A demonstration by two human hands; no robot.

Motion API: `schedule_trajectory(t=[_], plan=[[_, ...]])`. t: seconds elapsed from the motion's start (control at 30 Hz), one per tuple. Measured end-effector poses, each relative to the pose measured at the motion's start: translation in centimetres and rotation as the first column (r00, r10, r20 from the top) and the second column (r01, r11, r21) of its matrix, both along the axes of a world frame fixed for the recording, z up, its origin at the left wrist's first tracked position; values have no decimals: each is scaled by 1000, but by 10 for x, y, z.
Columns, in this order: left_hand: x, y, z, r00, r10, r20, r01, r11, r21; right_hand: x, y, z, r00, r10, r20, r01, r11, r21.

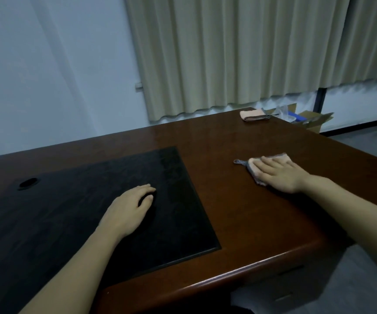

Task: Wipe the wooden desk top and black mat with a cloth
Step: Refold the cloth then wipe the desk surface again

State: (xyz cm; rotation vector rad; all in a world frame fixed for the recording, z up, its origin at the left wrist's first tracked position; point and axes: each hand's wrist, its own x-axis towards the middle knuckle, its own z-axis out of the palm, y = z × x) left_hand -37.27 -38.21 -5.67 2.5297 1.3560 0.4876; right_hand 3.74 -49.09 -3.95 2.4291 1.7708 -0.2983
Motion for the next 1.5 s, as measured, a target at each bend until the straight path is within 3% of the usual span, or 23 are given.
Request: schedule_trajectory(t=[0.07, 0.1, 0.3, 0.4, 0.47, 0.6, 0.67, 0.73, 0.83, 0.9, 1.0, 1.1, 1.2, 1.37, 1.5], plan=[[0, 0, 1, 1000, 13, 4, -13, 1000, -1, -13, 18, -1, 997, -82, -3, 82, 997, 10], [1, -1, 1, 1000, 16, 2, -16, 1000, -1, -29, 25, -2, 999, -45, 8, 45, 999, 2], [5, -12, 9, 1000, -30, 0, 30, 996, 83, -145, -15, -7, 902, 431, -25, -428, 901, 73], [9, -16, 19, 990, -73, -119, 97, 972, 214, -122, -54, -4, 848, 522, -87, -512, 851, 119], [18, -17, 23, 987, -96, -125, 124, 963, 240, -69, -61, -4, 875, 477, -77, -470, 877, 101], [45, -29, 26, 981, -116, 155, 96, 987, 131, 49, -42, -10, 986, 150, 67, -153, 987, 42], [55, -39, 23, 978, -142, 155, 127, 987, 103, 79, -22, -7, 998, -50, 49, 49, 998, 26], [63, -45, 18, 981, -170, 95, 162, 983, 88, 77, 1, -2, 989, -147, 7, 147, 989, 15], [74, -43, 14, 982, -178, 55, 174, 982, 74, 33, 28, 3, 995, -100, -12, 99, 995, -8], [85, -37, 13, 983, -175, 52, 171, 983, 63, -8, 30, 0, 998, 61, 9, -61, 998, -20], [108, -24, 15, 983, -166, 73, 161, 985, 67, -55, -6, -5, 953, 303, 1, -303, 953, 29], [136, -15, 18, 977, -183, 107, 178, 983, 48, -47, -62, 0, 905, 413, -98, -405, 909, 96], [162, -16, 16, 967, -237, 93, 237, 971, 13, 20, -83, -1, 951, 299, -81, -291, 951, 103], [183, -26, 8, 955, -297, 19, 297, 954, -42, 126, -67, -6, 989, -143, -39, 145, 988, 54], [183, -30, 7, 958, -284, -37, 282, 958, -48, 93, -39, -2, 994, -107, -22, 107, 993, 38]])
